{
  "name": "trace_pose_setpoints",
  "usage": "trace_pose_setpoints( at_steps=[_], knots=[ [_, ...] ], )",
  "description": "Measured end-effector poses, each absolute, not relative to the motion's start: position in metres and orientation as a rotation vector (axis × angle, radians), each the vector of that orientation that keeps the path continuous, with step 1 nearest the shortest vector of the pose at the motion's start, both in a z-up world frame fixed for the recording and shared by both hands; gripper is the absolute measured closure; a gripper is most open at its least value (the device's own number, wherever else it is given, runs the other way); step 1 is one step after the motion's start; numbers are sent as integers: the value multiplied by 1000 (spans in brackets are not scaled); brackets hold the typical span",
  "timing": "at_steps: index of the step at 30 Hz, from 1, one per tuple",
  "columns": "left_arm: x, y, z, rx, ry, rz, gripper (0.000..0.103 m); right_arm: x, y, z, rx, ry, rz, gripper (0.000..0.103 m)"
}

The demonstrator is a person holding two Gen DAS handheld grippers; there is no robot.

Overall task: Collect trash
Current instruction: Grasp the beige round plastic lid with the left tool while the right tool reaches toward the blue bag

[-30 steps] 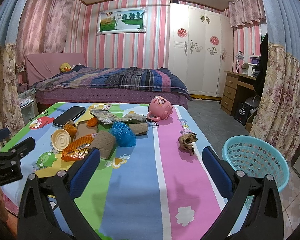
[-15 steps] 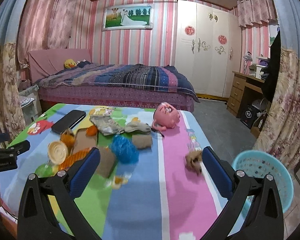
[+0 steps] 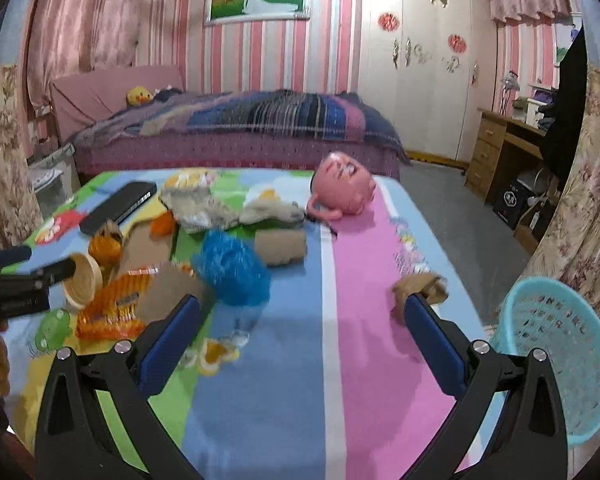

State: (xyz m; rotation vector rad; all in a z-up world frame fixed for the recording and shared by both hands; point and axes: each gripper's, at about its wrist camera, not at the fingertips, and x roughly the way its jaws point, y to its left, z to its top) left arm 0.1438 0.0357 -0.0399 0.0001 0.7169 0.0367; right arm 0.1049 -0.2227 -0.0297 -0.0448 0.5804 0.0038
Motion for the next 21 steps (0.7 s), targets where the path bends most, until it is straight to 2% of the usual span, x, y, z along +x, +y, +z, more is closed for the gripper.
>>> trace_pose_setpoints(
  at_steps=[6, 8, 12, 21],
  knots=[
    [160, 38, -56, -48, 771, 29, 6, 112, -207, -40, -111, 585, -3, 4],
    [162, 34, -59, -42, 781, 5, 10, 111, -203, -45, -134, 599, -5, 4],
    [166, 27, -66, -39, 827, -49, 42, 112, -202, -48, -140, 610, -11, 4],
    [145, 33, -48, -19, 793, -5, 42, 111, -204, -45, -92, 631, -4, 4]
  ],
)
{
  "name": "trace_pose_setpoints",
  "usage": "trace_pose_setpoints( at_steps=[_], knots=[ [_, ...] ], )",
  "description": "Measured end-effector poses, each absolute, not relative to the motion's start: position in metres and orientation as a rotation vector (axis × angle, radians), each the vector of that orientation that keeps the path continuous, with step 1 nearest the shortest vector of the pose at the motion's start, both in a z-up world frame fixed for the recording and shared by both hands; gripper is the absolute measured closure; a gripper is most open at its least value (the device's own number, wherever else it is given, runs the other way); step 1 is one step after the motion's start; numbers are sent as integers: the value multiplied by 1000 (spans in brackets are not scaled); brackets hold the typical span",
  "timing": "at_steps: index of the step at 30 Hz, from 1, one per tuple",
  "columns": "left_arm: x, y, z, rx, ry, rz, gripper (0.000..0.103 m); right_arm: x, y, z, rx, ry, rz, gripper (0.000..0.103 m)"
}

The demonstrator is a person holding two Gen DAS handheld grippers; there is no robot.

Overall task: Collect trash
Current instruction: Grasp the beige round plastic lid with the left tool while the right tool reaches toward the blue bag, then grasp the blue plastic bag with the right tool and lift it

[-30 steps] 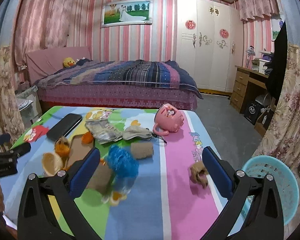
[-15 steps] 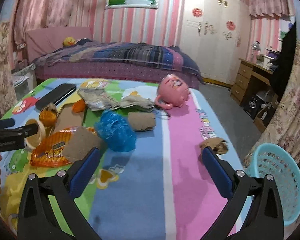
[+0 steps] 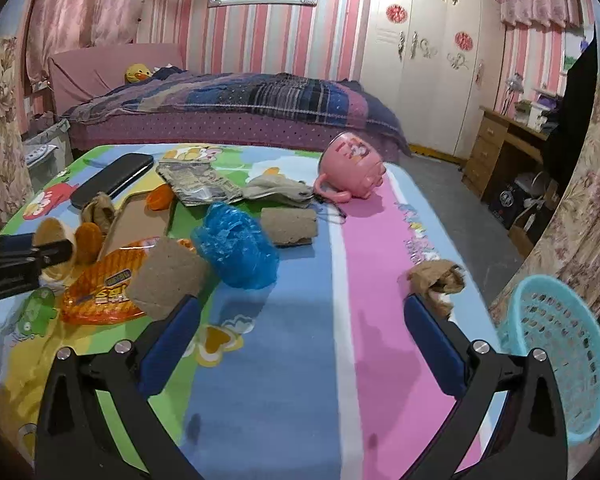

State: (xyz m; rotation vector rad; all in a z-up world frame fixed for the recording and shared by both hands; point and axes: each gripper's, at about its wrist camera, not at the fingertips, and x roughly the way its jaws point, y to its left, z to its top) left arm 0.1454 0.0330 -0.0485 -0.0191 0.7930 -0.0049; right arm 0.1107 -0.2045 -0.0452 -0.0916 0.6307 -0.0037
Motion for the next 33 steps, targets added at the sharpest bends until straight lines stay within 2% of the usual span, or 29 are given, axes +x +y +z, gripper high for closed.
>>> trace_pose_setpoints(
  at_steps=[4, 6, 8, 18, 19, 20, 25, 33],
  knots=[
    [125, 42, -34, 39, 728, 64, 42, 114, -197, -46, -62, 637, 41, 4],
    [126, 47, -31, 28, 719, 65, 42, 118, -190, -47, -43, 648, 66, 10],
    [128, 52, -29, 17, 724, 69, 42, 123, -180, -48, -16, 667, 104, 21],
    [124, 55, -25, -4, 703, 54, 42, 152, -137, -62, -32, 739, 186, 23],
    [124, 54, -24, 2, 700, 54, 42, 154, -136, -65, -25, 750, 195, 31],
    [124, 53, -24, 5, 699, 53, 42, 155, -136, -66, -17, 761, 208, 46],
    [125, 50, -24, 4, 696, 42, 42, 146, -137, -63, -55, 744, 229, 50],
    [122, 42, -22, 27, 674, 20, 42, 113, -165, -29, -88, 667, 254, 50]
  ],
)
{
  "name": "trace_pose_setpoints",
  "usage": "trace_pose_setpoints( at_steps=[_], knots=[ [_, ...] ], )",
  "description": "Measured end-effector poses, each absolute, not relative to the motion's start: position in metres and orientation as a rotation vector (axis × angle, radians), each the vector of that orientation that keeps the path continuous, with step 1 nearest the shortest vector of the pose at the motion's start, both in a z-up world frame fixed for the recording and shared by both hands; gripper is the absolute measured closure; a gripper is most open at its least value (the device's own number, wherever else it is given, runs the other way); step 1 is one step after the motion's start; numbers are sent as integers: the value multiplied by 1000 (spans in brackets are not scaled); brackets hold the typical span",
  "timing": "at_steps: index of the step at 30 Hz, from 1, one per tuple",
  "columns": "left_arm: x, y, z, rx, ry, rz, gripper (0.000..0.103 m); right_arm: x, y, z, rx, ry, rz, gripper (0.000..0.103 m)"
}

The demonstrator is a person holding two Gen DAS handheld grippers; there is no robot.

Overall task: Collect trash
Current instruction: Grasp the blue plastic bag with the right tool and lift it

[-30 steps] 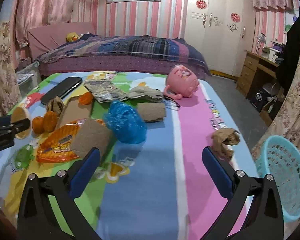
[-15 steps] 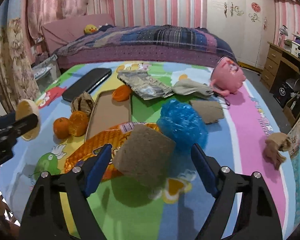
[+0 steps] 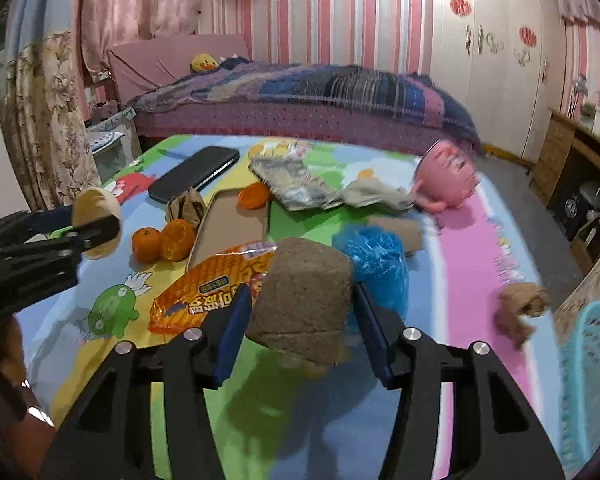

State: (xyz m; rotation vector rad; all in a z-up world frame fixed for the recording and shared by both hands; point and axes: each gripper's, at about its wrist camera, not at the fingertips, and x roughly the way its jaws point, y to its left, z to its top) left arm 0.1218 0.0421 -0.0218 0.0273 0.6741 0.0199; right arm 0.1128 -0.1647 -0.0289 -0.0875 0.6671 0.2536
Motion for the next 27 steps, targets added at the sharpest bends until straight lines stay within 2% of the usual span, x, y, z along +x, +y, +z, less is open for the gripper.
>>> trace_pose_setpoints(
  at_steps=[10, 14, 21, 25, 27],
  knots=[
    [118, 14, -22, 90, 662, -18, 42, 85, -255, 6, 6, 614, 174, 54],
    [116, 3, -20, 101, 657, -37, 42, 96, -278, -7, 128, 658, 225, 54],
    [116, -2, -22, 117, 660, -29, 41, 121, -221, -52, 45, 749, 302, 54],
    [117, 5, -22, 101, 661, -21, 41, 126, -196, -65, 33, 790, 350, 50],
    [118, 8, -22, 93, 666, -14, 41, 125, -189, -66, 8, 793, 360, 40]
  ],
)
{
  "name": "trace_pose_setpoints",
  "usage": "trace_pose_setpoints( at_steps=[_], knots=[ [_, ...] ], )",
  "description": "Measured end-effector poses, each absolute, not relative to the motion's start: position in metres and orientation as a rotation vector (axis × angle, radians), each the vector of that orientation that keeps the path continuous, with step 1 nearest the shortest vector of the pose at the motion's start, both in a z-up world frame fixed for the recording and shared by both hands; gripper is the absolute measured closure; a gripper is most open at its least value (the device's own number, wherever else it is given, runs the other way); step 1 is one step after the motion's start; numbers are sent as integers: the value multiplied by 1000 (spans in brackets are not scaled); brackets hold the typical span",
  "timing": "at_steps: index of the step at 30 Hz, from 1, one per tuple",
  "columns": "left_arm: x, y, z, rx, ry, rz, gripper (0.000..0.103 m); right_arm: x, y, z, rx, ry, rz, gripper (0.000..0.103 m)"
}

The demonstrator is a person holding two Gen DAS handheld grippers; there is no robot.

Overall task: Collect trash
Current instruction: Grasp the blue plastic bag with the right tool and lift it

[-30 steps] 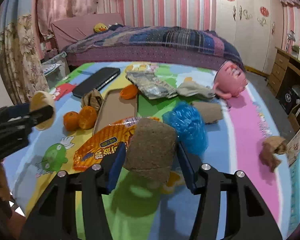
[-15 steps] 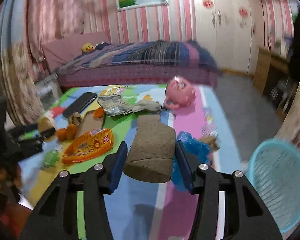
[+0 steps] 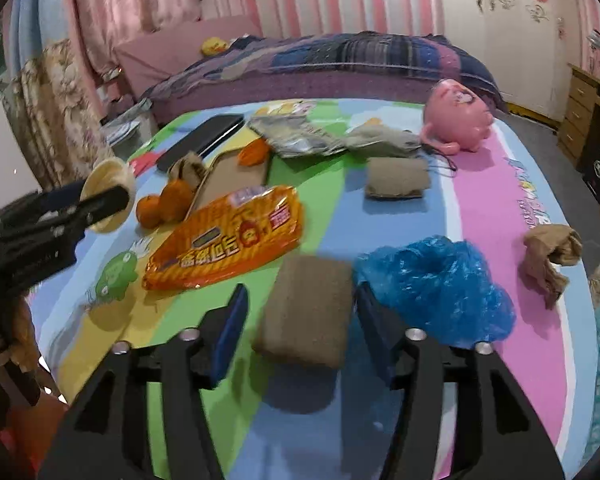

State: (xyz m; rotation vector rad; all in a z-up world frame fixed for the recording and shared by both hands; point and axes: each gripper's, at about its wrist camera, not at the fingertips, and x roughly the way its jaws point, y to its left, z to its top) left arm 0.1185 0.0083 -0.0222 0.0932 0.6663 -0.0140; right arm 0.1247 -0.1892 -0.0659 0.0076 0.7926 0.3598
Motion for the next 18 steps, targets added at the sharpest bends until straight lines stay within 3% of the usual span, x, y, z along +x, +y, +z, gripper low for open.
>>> trace_pose_setpoints(
  at_steps=[2, 8, 16, 18],
  knots=[
    [119, 10, -22, 88, 668, -10, 41, 120, -193, -60, 5, 768, 350, 36],
    [118, 9, -21, 91, 659, -17, 41, 113, -245, -37, 52, 710, 198, 35],
    [118, 6, -22, 99, 658, -25, 41, 130, -258, -62, -8, 802, 89, 36],
    [118, 8, -22, 98, 659, -23, 41, 131, -260, -61, -14, 796, 69, 40]
  ],
)
